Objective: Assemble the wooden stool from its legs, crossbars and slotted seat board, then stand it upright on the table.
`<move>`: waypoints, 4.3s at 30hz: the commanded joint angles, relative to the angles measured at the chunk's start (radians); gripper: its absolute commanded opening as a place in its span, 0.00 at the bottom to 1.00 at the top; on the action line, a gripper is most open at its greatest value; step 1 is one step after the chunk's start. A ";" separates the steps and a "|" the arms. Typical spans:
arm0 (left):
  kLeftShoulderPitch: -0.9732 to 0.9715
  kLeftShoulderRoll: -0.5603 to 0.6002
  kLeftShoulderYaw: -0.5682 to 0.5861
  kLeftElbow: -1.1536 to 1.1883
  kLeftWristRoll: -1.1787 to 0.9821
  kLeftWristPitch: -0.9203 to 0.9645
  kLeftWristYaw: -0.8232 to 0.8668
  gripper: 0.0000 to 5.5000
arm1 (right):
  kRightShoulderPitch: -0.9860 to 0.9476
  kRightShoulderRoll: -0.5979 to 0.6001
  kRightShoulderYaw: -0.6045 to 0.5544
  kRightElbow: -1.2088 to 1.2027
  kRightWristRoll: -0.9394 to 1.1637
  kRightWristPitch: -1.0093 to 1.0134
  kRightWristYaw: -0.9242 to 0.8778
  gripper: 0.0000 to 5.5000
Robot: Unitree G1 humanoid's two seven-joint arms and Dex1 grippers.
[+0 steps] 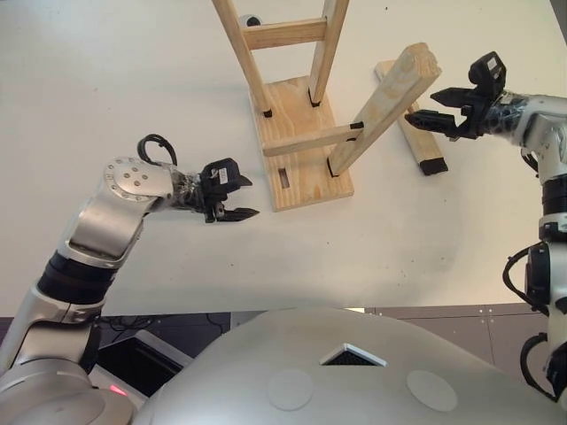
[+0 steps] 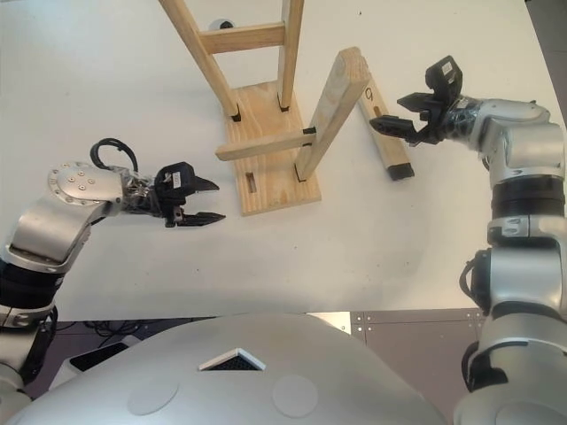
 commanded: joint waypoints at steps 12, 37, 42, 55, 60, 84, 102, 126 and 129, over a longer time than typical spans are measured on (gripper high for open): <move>-0.011 0.021 0.325 -0.132 -0.177 0.116 0.118 0.55 | 0.273 0.141 -0.026 -0.177 -0.186 0.019 -0.438 0.56; -0.642 -0.496 0.559 0.056 -0.878 0.212 0.520 0.55 | -0.252 0.262 -0.320 -0.573 0.714 0.204 -0.092 0.39; -0.686 -0.525 0.610 0.049 -1.046 0.202 0.542 0.55 | -0.221 0.245 -0.276 -0.606 0.731 0.246 -0.019 0.39; -0.702 -0.515 0.596 0.084 -1.300 0.219 0.640 0.48 | -0.219 0.230 -0.243 -0.698 0.760 0.283 0.025 0.39; -0.683 -0.522 0.561 0.061 -1.290 0.197 0.679 0.38 | -0.217 0.221 -0.229 -0.705 0.734 0.270 0.033 0.39; -0.368 -0.154 0.735 0.026 -1.126 0.179 0.475 0.37 | -0.247 0.197 -0.105 -0.596 0.459 0.164 -0.061 0.64; -0.040 -0.395 0.662 0.178 -0.994 0.022 0.096 0.37 | -0.334 0.190 -0.138 -0.387 0.475 0.240 -0.004 0.64; 0.179 -0.704 0.575 0.305 -0.728 -0.433 -0.011 0.37 | -0.492 0.159 -0.010 -0.149 0.281 0.256 0.298 0.64; 0.198 -0.656 0.564 0.266 -0.718 -0.408 -0.018 0.37 | -0.473 0.158 -0.019 -0.170 0.284 0.260 0.288 0.64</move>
